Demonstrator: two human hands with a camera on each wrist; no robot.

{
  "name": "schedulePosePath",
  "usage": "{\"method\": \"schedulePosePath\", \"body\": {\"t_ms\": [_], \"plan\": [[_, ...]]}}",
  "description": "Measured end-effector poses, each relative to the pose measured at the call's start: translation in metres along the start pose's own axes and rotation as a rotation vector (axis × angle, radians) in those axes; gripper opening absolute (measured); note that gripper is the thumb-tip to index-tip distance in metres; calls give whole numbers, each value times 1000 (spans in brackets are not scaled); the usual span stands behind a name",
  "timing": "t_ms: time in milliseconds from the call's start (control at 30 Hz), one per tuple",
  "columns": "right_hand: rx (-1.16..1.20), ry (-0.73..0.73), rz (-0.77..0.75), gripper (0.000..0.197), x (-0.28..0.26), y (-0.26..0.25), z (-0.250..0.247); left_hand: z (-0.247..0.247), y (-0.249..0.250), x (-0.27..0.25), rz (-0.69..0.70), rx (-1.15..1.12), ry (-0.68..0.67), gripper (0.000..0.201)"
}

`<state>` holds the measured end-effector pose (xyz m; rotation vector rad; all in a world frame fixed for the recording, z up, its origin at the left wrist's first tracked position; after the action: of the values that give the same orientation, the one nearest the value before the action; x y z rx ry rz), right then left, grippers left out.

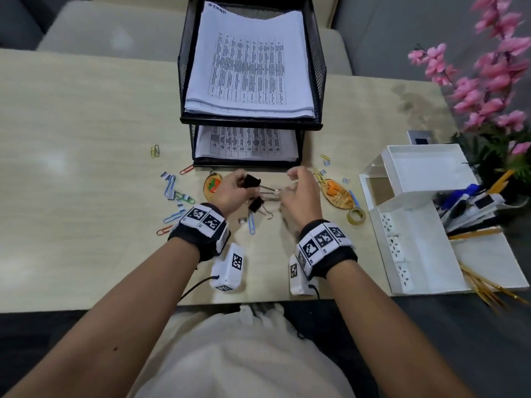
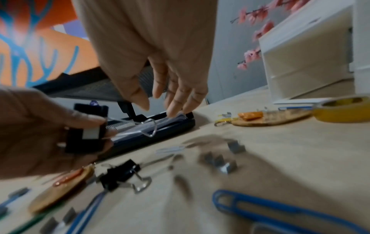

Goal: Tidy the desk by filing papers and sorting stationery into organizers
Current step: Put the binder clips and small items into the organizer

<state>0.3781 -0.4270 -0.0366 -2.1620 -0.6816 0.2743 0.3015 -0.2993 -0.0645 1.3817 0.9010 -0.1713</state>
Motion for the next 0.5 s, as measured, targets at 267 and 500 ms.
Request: {"method": "schedulePosePath", "body": {"t_ms": [267,500], "plan": [[-217,-344,31,48,-3,13,45,-17,6,-4,150,162,86,12],[-326,-357,-51,33,-5,10,58,-37,-8,-1,97,-26,125,33]]}}
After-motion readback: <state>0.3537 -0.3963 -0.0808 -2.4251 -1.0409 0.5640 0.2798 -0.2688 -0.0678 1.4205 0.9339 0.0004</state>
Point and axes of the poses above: each hand's wrist, its own x-axis towards the middle knuckle, its own z-axis out of the palm, y = z × x, the point moved 5 cm from there along x, towards the middle knuckle, and after that the axes turned 12 degrees about -z, right-handed, at the moved point
